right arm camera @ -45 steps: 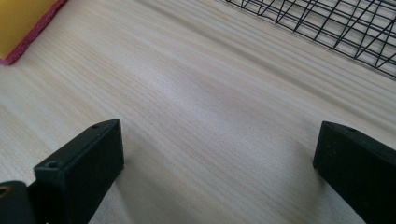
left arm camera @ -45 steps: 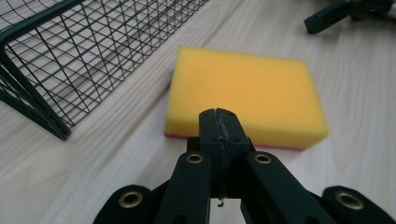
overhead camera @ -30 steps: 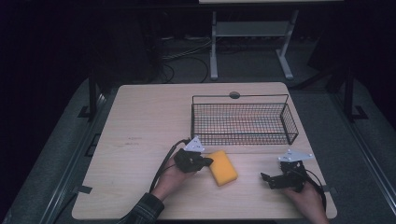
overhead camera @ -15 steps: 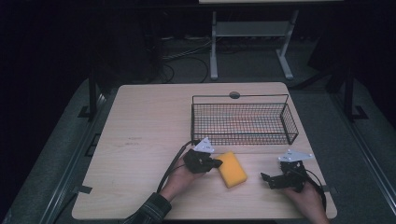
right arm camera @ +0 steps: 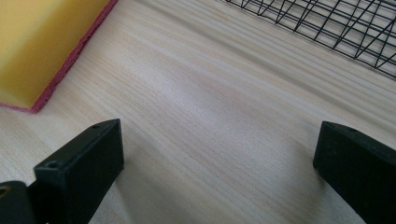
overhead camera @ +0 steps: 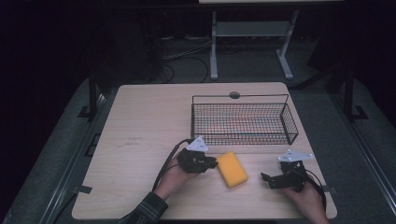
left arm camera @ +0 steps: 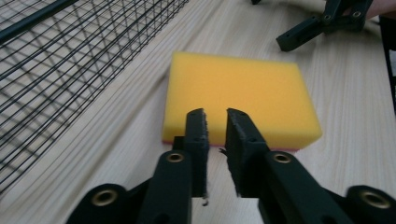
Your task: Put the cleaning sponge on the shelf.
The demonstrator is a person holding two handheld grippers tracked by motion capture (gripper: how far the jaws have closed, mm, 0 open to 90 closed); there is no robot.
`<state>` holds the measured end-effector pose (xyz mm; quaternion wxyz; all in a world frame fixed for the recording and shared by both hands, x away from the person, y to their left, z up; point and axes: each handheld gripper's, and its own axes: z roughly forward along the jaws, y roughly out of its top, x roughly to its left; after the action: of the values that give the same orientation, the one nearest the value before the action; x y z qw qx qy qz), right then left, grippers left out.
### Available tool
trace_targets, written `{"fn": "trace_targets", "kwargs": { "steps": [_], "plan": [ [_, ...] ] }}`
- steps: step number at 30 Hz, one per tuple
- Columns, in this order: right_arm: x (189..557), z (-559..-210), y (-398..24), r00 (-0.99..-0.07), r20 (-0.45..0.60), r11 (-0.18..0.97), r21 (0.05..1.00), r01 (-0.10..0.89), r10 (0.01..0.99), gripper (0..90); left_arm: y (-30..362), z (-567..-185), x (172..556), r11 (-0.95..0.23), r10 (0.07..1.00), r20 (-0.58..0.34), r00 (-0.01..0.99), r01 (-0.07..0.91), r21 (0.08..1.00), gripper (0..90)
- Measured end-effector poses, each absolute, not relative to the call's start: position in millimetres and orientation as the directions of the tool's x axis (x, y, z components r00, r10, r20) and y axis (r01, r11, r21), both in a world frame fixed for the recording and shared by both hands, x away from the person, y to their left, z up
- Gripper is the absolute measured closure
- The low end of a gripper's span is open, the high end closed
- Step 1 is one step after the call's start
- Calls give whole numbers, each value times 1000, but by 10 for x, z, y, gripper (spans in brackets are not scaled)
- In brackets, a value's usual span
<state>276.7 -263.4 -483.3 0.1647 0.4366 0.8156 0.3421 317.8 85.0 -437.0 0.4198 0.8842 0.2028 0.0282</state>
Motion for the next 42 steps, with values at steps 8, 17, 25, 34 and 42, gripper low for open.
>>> {"fn": "trace_targets", "kwargs": {
  "steps": [8, 17, 25, 34, 42],
  "plan": [
    [2767, -4833, -2634, -564, 31, 384, 702, 600, 825, 12, 972, -4365, 3125, -580, 412, -102, 905, 347, 737, 511],
    [2767, -4833, -2634, -564, 31, 384, 702, 600, 825, 11, 1210, -4415, 3038, -598, 473, -61, 879, 371, 711, 307],
    [2767, -4833, -2634, -565, 30, 384, 702, 599, 825, 11, 1585, -4488, 2926, -595, 535, -35, 844, 406, 694, 167],
    [2768, -4832, -2633, -564, 30, 384, 702, 600, 826, 12, 1819, -4627, 2846, -595, 573, -11, 820, 425, 683, 131],
    [2769, -4811, -2620, -562, 30, 394, 684, 614, 826, 12, 1871, -4707, 2857, -608, 575, 16, 818, 414, 677, 127]
  ]
}}
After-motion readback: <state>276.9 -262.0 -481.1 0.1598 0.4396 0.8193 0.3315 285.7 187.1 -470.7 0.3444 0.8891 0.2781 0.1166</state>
